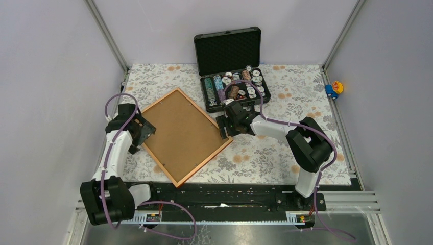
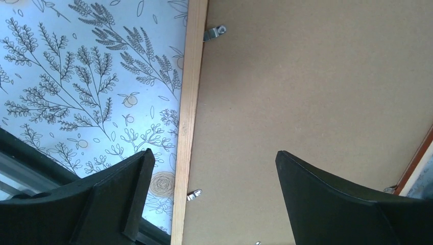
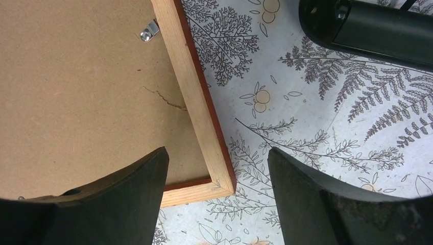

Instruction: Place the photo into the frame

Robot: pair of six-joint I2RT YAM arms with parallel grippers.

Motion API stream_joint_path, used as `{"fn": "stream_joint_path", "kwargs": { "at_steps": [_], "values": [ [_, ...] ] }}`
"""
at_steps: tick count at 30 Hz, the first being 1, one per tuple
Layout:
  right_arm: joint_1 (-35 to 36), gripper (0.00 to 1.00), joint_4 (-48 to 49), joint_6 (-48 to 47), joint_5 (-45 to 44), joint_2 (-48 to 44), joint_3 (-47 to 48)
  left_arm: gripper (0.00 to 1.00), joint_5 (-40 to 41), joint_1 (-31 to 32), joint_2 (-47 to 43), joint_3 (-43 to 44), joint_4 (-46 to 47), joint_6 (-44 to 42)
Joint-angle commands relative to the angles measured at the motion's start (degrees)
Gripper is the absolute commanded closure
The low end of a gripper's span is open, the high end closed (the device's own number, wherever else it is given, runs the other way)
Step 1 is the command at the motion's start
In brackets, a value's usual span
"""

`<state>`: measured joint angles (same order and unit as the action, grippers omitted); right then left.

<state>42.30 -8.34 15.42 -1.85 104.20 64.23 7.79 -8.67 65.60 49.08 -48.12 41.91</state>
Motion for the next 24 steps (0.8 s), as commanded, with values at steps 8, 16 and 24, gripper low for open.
{"fn": "stream_joint_path", "kwargs": {
  "at_steps": [8,16,24],
  "values": [
    [0.41,0.21,-5.74,-0.09,1.2,-0.7,7.09,0.2,2.19,-0.66,-3.75,-11.44,4.35,11.1],
    [1.21,0.21,-6.8,0.69,1.72,-0.08,8.93,0.54,0.5,-0.69,-3.86,-13.84,6.66,12.51],
    [5.05,0.2,-8.34,0.89,-0.56,0.26,10.69,0.62,-2.02,-0.68,-1.19,-16.46,10.07,12.37]
  ]
}}
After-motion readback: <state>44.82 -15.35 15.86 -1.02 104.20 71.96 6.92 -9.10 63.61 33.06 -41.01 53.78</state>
